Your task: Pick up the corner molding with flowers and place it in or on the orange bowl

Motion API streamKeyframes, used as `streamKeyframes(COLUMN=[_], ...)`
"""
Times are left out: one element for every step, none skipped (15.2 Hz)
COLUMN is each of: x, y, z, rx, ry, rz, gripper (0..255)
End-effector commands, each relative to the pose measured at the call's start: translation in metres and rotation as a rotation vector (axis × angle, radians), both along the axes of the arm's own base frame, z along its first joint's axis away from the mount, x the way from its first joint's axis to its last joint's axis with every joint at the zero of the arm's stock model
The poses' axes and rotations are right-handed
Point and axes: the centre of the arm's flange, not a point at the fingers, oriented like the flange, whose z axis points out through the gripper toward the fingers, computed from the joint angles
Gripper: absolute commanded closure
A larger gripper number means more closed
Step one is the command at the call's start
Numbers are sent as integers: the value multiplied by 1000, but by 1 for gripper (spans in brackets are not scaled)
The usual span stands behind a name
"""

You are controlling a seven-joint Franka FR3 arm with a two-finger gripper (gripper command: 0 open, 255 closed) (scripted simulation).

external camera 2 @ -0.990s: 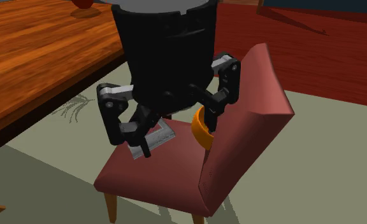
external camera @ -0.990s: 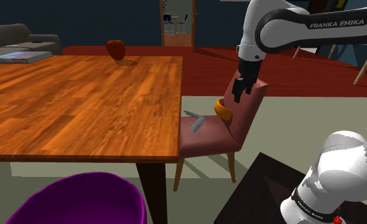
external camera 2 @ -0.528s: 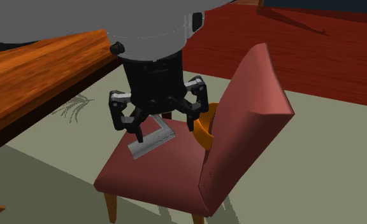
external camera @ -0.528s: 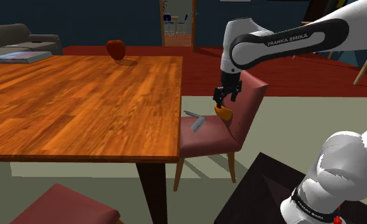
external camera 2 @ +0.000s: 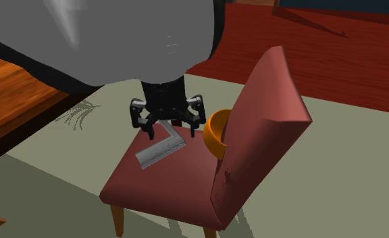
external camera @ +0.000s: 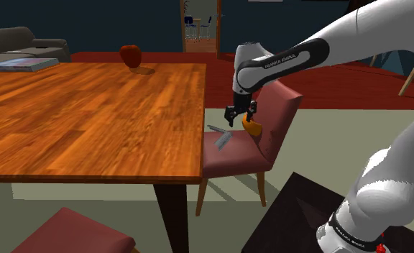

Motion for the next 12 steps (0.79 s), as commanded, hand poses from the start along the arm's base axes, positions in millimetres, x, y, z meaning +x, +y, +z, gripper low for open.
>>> streamKeyframes(x=[22,31,41,50,59,68,77,85,85,85,86,86], y=[-8,-12,-16,-20,-25,-29,-34,-39,-39,-39,-39,-40], z=[-18,-26,-35,-43,-51,-60,-68,-76,-81,-86,-91,-97], rx=[4,6,8,10,12,14,16,18,18,18,18,18], ry=[-4,-5,-6,-7,-9,-10,-11,-12,-12,-12,-12,-12], rz=[-50,-74,-99,-123,-147,-171,-195,-216,-216,-216,-216,-216], gripper=[0,0,0,0,0,0,0,0,0,0,0,0])
